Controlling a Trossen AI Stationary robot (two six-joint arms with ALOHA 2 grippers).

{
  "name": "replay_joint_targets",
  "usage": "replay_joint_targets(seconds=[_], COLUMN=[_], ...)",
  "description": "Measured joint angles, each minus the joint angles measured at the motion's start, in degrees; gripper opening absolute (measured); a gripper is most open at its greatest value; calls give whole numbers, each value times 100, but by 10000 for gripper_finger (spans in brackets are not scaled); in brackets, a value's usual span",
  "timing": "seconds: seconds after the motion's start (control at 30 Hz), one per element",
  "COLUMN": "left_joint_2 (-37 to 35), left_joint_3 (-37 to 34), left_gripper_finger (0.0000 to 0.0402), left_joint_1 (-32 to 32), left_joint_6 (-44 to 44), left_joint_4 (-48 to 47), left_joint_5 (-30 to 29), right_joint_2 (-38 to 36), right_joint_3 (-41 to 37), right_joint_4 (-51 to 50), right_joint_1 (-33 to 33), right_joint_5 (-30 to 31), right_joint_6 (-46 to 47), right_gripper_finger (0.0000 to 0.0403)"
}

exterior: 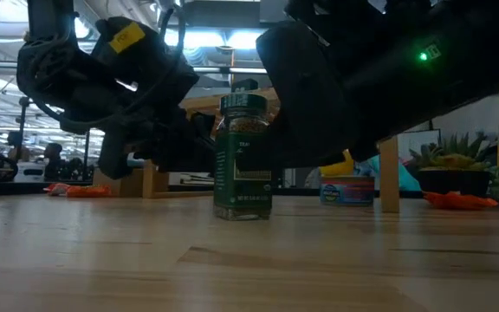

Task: Shelf spices
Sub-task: Remove the green seasoning bottle from the shelf

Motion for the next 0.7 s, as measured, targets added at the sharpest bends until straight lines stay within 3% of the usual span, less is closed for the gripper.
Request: replay_joint_targets(seconds=[0.27,0.37,0.5,0.7], left_joint_2=[-15,-17,-20,-20], left_joint_3=[-166,-278,-329,-308], left_gripper_finger=[0,0,0,0], left_joint_1=[-92,-282,-652,-1124], left_joint_6=[-238,-412,-578,-582], left_joint_4=[-535,-617,-600,-276], left_joint_5=[-124,-125,-133,-116], right_joint_2=[0,0,0,0], right_joint_3=[167,407,724,826], right_joint_4=[-121,-645,-1624,-2776], right_joint_1=[389,561,646,453], right_joint_5=[888,1357,1704,1502], right_joint_6=[-787,-951,-640,376], right_gripper_finger=[0,0,0,0])
